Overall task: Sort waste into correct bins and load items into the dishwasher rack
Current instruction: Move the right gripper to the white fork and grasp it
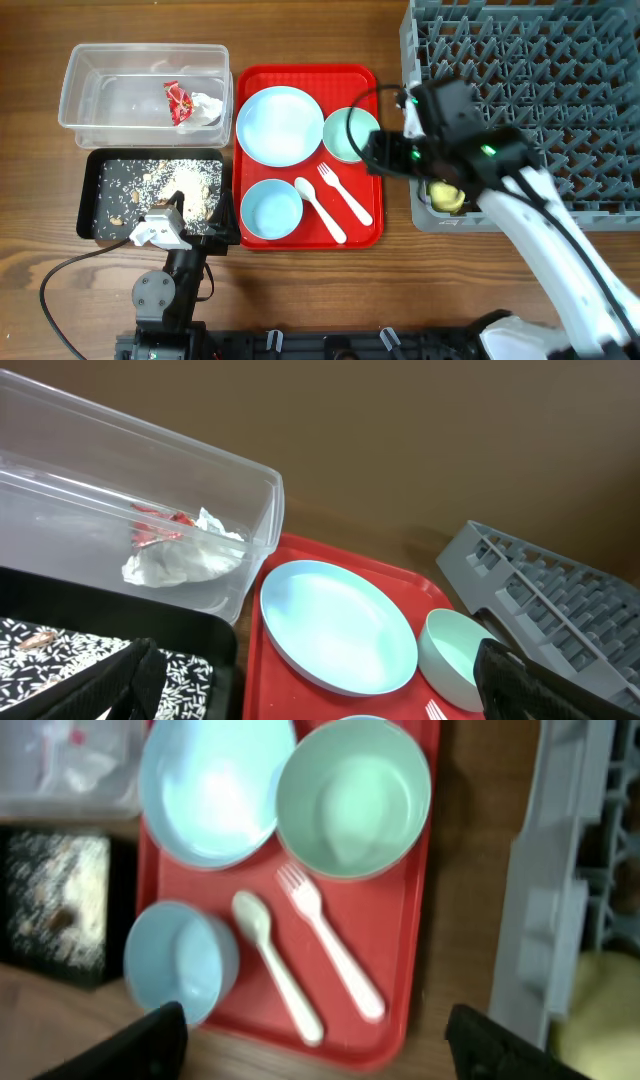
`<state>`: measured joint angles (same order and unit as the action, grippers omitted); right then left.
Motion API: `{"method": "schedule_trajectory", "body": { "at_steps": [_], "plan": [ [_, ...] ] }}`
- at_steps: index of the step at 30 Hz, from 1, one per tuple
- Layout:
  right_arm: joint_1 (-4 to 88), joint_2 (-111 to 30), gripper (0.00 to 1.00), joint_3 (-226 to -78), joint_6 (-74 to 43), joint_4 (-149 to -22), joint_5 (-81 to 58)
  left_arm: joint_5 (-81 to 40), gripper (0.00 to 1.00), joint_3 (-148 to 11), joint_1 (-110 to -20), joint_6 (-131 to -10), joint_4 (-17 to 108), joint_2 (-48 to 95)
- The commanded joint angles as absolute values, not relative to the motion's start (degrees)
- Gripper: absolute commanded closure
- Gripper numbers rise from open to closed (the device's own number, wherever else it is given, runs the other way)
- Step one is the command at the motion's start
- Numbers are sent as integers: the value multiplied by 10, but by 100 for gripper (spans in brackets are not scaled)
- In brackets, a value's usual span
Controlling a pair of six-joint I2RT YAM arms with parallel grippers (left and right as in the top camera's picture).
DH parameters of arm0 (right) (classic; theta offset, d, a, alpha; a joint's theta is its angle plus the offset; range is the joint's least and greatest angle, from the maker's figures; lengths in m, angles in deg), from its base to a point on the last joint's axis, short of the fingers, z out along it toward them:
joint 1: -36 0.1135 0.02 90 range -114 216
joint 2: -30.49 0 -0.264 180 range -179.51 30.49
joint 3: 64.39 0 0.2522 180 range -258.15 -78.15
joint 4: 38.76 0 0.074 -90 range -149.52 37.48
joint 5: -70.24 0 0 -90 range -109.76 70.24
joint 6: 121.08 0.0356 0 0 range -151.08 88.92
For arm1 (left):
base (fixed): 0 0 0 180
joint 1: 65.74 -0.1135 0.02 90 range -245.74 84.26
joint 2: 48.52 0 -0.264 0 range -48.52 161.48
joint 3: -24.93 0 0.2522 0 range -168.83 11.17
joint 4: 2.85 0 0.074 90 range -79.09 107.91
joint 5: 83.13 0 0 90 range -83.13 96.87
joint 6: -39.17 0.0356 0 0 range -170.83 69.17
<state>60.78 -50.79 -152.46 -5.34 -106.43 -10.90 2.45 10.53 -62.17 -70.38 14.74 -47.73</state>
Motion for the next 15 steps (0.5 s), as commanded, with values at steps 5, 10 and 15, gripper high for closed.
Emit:
{"method": "schedule_trajectory", "body": {
  "at_steps": [5,10,15],
  "plan": [
    [608,-650,40,-1524,-19,-1004,-139,20,0,109,-627,-692,149,-481],
    [608,-709,46,-1524,15,-991,-174,20,0,109,-627,-692,149,-481],
    [615,-729,53,-1524,-44,-990,-129,20,0,109,-627,-692,149,-481]
  ]
}}
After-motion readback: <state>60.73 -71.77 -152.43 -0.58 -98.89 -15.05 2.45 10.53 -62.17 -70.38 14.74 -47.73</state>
